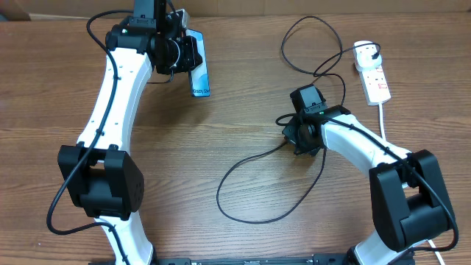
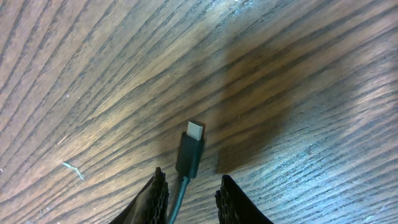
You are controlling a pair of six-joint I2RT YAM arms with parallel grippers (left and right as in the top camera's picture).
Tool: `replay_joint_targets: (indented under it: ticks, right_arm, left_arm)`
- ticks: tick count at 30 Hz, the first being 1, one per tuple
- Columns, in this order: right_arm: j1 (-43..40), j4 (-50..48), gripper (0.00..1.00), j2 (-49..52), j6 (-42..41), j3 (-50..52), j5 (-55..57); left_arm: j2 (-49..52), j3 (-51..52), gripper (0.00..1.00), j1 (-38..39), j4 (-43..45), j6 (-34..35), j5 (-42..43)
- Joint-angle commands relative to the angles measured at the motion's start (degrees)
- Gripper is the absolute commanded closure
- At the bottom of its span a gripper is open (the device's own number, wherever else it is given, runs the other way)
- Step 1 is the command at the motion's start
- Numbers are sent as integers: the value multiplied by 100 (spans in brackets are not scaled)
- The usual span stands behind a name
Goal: Plug charger to phone and switch on socket
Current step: 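Lower the right gripper and close it on the cable plug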
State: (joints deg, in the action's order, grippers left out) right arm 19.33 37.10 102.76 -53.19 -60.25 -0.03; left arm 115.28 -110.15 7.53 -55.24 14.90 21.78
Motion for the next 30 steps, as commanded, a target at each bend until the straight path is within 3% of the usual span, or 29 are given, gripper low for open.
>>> replay_joint_targets:
  ticks: [1,30]
  right_arm:
    - [20,-66,75,24,-122,76,-11]
    - [20,-710,76,24,-297,588,-203]
  left_arm:
    - [-310,-57,96,44,48,57,9]
    - [-310,-59,96,44,-2,55,9]
